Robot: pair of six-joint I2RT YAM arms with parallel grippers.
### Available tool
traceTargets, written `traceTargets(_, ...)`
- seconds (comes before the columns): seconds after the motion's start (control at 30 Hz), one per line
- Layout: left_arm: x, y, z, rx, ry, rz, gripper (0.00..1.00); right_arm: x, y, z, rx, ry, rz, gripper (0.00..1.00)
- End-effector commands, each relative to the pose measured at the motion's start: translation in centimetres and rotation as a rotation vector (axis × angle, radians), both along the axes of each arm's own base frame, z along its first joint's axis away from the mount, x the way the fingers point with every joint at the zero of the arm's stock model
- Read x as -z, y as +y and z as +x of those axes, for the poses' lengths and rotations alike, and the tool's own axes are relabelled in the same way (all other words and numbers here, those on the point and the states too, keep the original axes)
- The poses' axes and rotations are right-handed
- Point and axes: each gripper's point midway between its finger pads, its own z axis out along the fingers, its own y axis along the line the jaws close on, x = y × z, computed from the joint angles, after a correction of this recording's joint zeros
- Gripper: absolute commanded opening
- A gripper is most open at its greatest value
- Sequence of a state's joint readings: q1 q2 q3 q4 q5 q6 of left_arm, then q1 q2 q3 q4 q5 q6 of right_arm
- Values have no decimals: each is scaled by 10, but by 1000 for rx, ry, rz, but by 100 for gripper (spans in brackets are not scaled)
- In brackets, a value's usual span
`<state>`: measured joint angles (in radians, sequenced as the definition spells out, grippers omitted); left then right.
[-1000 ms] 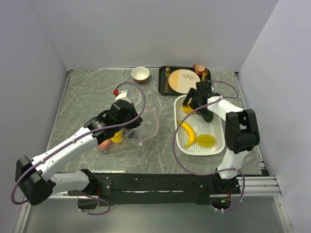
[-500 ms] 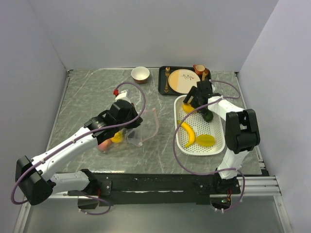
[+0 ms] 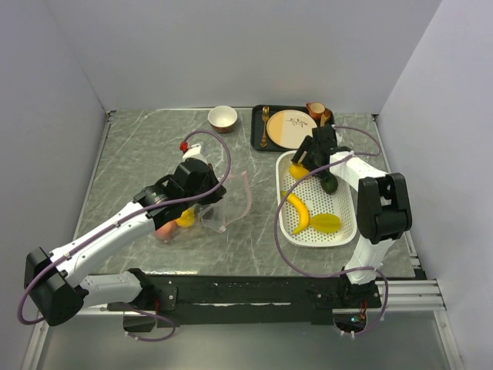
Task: Place the food in the zip-top bag and seal the zipper
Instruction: Pick up the fake fruit from the bin.
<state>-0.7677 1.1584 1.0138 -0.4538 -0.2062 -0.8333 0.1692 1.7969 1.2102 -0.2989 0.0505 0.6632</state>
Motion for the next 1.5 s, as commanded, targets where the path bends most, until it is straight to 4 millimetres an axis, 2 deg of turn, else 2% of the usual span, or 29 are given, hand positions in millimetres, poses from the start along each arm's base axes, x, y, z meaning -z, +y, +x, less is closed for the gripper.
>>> traceTargets(0.0, -5, -4, -1, 12, -11, -25, 1, 2, -6, 2, 8, -9, -6, 82)
traceTargets(0.07, -6, -5, -1, 13, -11, -28, 1, 4, -7, 0, 7, -1, -8, 73)
traceTargets(0.3, -5, -5, -2, 17, -9, -24, 1, 7, -9, -2, 0, 10, -24, 70)
traceTargets(0.37, -4, -4, -2, 15, -6, -23, 1, 10, -8, -4, -11, 21, -24, 66)
traceTargets(0.53, -4, -5, -3, 16, -6, -32, 1, 18, -7, -8, -23, 42, -26, 80)
traceTargets(0.63, -4, -6, -3, 19, -6, -30, 1, 19, -7, -8, -24, 45, -23, 85)
traceTargets(0.97, -3, -4, -3, 15, -5, -26, 1, 18, -7, -5, -26, 43, -31, 86)
traceTargets(1.3, -2, -6, -2, 23, -3, -22, 1, -1, -18, 3, 1, -5, -88, 93)
traceTargets(1.47, -1, -6, -2, 21, 0, -20, 1, 3, -17, 3, -4, 8, -83, 91)
